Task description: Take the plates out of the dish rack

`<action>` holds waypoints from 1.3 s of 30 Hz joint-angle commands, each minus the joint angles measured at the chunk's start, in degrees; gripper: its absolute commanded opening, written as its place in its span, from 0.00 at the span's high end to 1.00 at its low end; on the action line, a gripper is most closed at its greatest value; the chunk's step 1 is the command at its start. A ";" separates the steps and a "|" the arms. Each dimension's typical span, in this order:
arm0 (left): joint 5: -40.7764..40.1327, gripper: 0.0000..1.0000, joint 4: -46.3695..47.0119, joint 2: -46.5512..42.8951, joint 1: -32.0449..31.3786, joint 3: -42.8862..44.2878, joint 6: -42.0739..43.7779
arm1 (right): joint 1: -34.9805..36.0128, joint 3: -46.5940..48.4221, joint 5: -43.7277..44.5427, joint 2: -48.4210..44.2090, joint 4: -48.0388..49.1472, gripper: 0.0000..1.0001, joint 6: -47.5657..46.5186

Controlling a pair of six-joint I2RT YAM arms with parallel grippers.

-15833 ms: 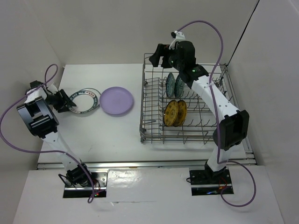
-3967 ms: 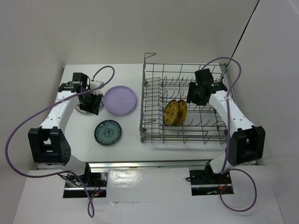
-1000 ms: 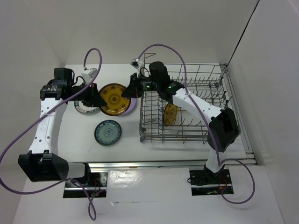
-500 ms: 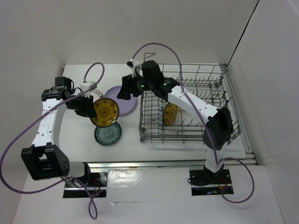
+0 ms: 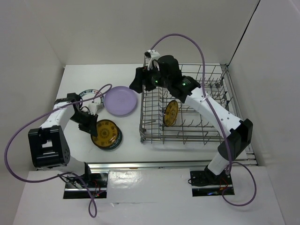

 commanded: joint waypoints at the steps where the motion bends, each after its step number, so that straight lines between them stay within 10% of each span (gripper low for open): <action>1: 1.00 1.00 2.85 2.81 0.22 0.27 1.10 | -0.20 -1.68 1.89 -2.30 -0.50 0.20 -0.82; 15: -3.93 0.35 3.11 7.22 0.22 2.46 0.40 | -0.20 -2.38 1.89 -3.36 -0.50 0.20 -0.82; 29: -15.17 0.33 4.43 2.73 -6.63 3.26 -3.11 | -0.90 0.34 12.43 -5.03 -8.59 0.20 -1.88; 39: -22.11 0.10 3.47 4.13 -11.73 3.96 -4.70 | -1.43 0.87 12.43 -6.26 -8.59 0.19 -2.40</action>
